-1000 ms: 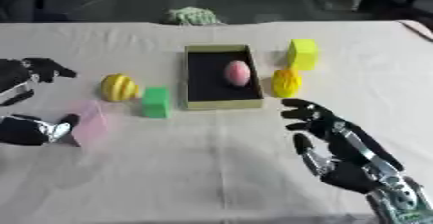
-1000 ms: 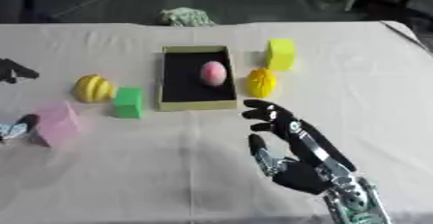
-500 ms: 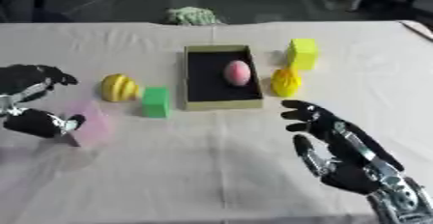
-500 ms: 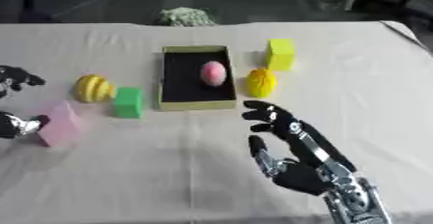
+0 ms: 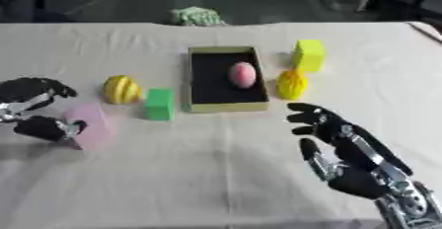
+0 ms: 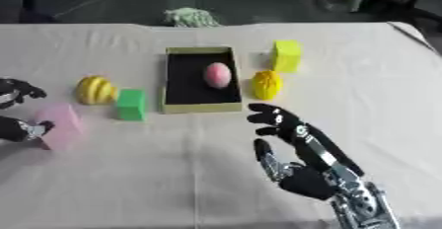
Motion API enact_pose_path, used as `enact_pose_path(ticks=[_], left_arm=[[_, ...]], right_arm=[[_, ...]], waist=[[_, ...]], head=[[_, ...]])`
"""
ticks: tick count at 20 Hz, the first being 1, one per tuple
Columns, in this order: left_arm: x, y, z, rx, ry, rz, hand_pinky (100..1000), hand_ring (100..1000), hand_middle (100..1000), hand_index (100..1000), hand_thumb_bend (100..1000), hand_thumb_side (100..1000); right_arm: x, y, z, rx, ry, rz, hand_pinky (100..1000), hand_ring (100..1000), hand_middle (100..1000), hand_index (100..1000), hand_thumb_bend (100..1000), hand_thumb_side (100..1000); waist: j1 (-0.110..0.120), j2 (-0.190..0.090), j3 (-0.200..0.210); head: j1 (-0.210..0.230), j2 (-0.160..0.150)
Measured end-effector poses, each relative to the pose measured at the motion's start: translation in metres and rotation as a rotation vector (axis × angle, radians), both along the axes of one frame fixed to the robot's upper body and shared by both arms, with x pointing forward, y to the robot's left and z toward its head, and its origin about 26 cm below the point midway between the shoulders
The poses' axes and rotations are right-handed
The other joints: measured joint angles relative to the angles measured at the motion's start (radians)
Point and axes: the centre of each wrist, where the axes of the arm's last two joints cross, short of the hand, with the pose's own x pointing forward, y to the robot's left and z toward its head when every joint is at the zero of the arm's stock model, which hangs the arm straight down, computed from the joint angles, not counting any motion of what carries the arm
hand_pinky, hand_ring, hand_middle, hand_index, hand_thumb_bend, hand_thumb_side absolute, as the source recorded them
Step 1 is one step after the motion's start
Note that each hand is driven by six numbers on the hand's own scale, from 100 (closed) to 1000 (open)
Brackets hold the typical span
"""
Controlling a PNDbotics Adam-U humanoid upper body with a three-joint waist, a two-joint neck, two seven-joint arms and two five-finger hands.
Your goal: Pick up objects on the table and place them in the box.
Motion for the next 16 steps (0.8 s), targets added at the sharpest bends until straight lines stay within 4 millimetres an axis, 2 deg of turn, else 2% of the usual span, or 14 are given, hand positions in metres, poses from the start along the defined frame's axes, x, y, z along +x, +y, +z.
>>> enact_pose_path(ticks=[4, 5, 13, 14, 16], left_arm=[[0.003, 0.001, -0.002, -0.004, -0.004, -0.005, 834, 798, 822, 925, 294, 661], [0.003, 0.001, -0.002, -0.008, -0.004, -0.006, 837, 801, 821, 927, 263, 716], [0.001, -0.002, 0.004, -0.035, 0.015, -0.045, 843, 805, 823, 932, 270, 742], [0.001, -0.002, 0.006, -0.036, 0.014, -0.049, 849, 811, 828, 940, 298, 810], [-0.001, -0.003, 0.012, -0.04, 0.013, -0.062, 851, 812, 829, 941, 334, 836]], right_arm=[[0.0, 0.001, 0.0, 0.0, 0.0, 0.003, 829, 906, 931, 828, 100, 417], [0.0, 0.001, 0.0, 0.0, 0.0, 0.003, 829, 906, 931, 827, 100, 416], [0.0, 0.001, 0.0, 0.001, 0.001, 0.004, 829, 906, 931, 827, 100, 415], [0.0, 0.001, 0.0, 0.001, 0.001, 0.004, 829, 906, 931, 827, 100, 415], [0.0, 0.001, 0.0, 0.001, 0.001, 0.003, 829, 906, 931, 827, 100, 415]], waist=[[0.0, 0.0, 0.0], [0.0, 0.0, 0.0], [-0.003, 0.0, -0.001], [-0.003, 0.0, -0.001], [-0.003, 0.0, -0.001]], head=[[0.001, 0.0], [0.001, 0.0], [0.001, 0.0], [0.001, 0.0], [0.001, 0.0]])
